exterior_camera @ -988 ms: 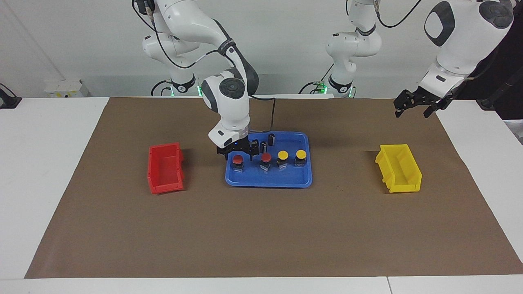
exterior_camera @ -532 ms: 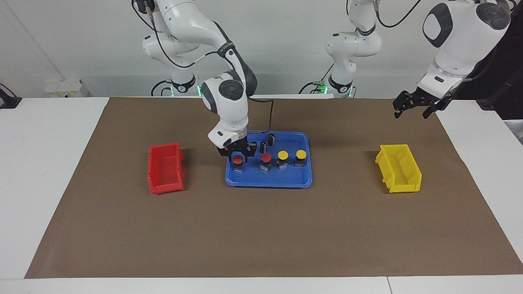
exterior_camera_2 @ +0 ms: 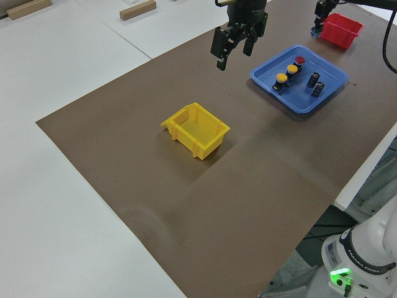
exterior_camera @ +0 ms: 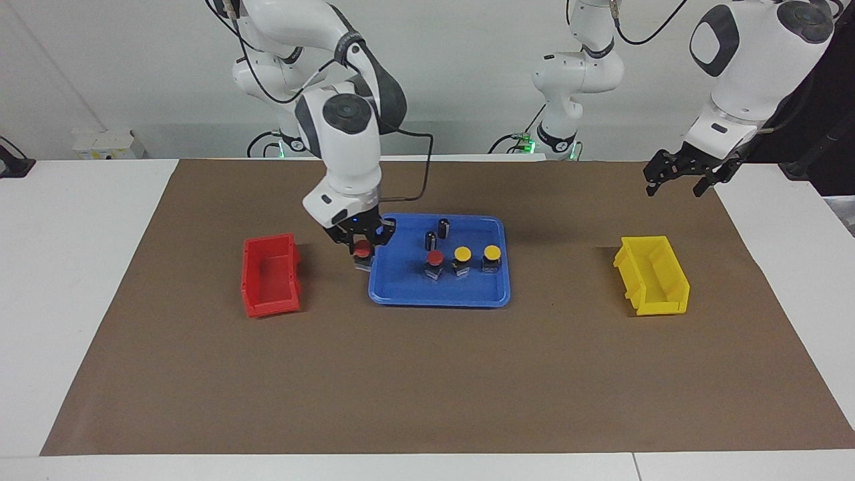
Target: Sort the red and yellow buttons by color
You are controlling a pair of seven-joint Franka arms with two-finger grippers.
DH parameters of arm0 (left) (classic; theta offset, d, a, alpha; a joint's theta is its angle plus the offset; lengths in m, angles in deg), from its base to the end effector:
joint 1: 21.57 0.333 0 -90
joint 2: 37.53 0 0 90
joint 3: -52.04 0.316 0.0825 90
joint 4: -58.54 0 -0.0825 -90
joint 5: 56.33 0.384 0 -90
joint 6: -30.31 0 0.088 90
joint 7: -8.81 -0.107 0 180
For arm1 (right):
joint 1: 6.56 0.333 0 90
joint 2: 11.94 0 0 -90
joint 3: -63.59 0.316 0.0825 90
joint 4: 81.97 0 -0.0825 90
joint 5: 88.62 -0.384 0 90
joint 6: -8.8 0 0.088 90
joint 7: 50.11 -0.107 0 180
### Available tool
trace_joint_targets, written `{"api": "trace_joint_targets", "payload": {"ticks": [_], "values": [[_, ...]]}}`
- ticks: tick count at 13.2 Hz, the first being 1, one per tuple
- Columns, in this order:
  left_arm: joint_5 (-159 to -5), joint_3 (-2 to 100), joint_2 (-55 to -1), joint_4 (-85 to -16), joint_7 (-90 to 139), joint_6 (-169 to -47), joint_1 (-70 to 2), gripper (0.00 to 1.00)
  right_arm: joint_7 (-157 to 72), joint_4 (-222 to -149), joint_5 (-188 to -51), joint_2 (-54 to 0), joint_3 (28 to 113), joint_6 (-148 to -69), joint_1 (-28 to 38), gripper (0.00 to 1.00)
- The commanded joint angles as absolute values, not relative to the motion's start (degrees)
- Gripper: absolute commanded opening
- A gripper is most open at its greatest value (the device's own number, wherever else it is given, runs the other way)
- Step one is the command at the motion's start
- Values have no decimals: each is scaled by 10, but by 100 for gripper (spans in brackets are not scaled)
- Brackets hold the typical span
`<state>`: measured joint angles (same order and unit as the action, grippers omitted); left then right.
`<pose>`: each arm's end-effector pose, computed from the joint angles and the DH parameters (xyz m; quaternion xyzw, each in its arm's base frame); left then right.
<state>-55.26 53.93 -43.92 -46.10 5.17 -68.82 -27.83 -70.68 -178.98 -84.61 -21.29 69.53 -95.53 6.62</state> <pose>0.5270 -0.0378 0.5771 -0.9974 0.0713 -0.0077 0.0073 0.5780 0.1906 0.4929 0.9995 -0.0039 -0.0076 0.0297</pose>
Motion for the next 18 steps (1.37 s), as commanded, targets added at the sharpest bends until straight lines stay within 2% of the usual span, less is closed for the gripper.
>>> {"api": "trace_joint_targets", "payload": {"ticks": [1, 4, 6, 8, 11, 13, 18], "values": [[-554, 534, -419, -479, 175, -736, -365, 100, -554, -1875, -886, -135, 701, -954, -35, 25], [-555, 532, -380, -514, 342, -815, -471, 100, -448, -1941, -888, -109, 701, -995, -105, 25], [-554, 533, -343, -528, 412, -869, -520, 98, -412, -2023, -889, -81, 701, -1082, -132, 25], [-555, 532, -310, -532, 414, -898, -536, 93, -412, -2076, -895, -67, 701, -1145, -132, 25], [-555, 531, -295, -554, 414, -932, -553, 81, -418, -2112, -898, -73, 701, -1210, -127, 25], [-558, 531, -288, -565, 414, -951, -565, 80, -438, -2134, -898, -75, 701, -1243, -111, 25], [-559, 531, -296, -598, 412, -973, -573, 80, -425, -2189, -898, -79, 700, -1310, -117, 27]]}}
